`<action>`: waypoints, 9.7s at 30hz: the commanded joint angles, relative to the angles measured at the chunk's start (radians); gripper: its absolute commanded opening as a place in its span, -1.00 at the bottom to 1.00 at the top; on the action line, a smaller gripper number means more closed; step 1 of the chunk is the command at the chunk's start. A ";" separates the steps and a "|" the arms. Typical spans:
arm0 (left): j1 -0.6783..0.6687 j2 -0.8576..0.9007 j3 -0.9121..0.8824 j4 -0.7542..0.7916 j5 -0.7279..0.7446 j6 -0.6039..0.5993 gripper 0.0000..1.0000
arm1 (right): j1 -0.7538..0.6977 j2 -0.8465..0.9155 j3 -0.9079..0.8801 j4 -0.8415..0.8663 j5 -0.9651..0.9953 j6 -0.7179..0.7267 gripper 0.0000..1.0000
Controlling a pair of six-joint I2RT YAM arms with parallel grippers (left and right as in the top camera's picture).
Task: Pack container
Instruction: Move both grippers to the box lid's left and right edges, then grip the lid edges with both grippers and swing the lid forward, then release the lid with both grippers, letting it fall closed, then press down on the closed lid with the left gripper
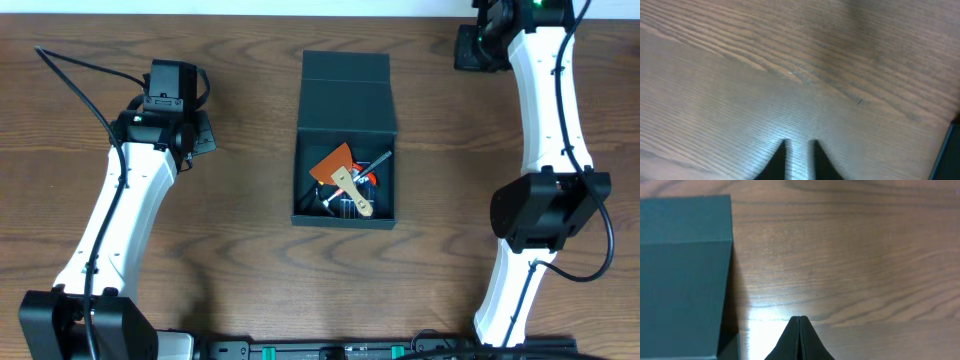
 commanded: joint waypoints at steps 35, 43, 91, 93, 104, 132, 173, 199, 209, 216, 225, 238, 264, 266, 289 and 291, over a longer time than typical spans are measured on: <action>0.154 0.535 0.006 0.282 1.178 0.536 -0.88 | -0.070 -0.003 -0.629 0.223 -0.705 -0.393 -0.97; 0.143 0.579 0.008 0.322 1.178 0.532 -0.89 | -0.081 -0.003 -0.689 0.293 -0.750 -0.326 -0.98; 0.056 0.763 0.247 0.536 1.287 0.300 -0.89 | -0.059 0.145 -0.753 0.736 -0.996 -0.023 -0.97; 0.056 0.763 0.247 0.536 1.286 0.300 -0.89 | -0.053 0.145 -0.753 0.751 -1.012 -0.023 -0.98; 0.035 0.772 0.248 0.539 1.287 0.293 -0.89 | -0.030 0.145 -0.739 0.813 -1.064 -0.012 -0.98; 0.018 0.763 0.433 0.390 1.354 0.267 -0.89 | -0.026 0.145 -0.523 0.718 -1.086 -0.043 -0.98; 0.006 0.494 0.436 -0.039 0.950 0.433 -0.89 | -0.001 0.144 -0.229 0.262 -0.981 -0.276 -0.98; 0.018 0.494 0.436 -0.012 0.525 0.191 -0.89 | 0.042 0.144 -0.111 -0.010 -0.970 -0.462 -0.98; 0.024 0.494 0.436 -0.019 0.525 0.191 -0.89 | 0.043 0.107 -0.111 -0.168 -0.933 -0.599 -0.98; 0.024 0.494 0.436 -0.039 0.526 0.191 -0.89 | 0.041 0.074 -0.111 -0.221 -0.913 -0.641 -0.97; 0.019 0.490 0.436 -0.072 0.593 0.190 -0.89 | 0.042 0.066 -0.111 -0.202 -0.894 -0.623 -0.97; -0.070 0.416 0.436 -0.129 0.667 0.169 -0.89 | 0.139 0.066 0.116 -0.219 -0.604 -0.459 -0.89; -0.479 0.336 0.313 -0.220 0.414 0.029 -0.89 | 0.159 0.066 0.123 -0.232 -0.300 -0.266 -0.97; -0.479 0.336 0.269 -0.201 0.417 0.021 -0.89 | 0.154 0.066 0.123 -0.230 -0.295 -0.265 -0.97; -0.538 0.339 0.071 -0.053 0.461 -0.003 -0.89 | 0.115 0.066 0.123 -0.214 -0.240 -0.258 -0.62; -0.537 0.328 0.099 -0.070 0.459 0.008 -0.89 | 0.113 0.066 0.123 -0.204 -0.208 -0.242 -0.49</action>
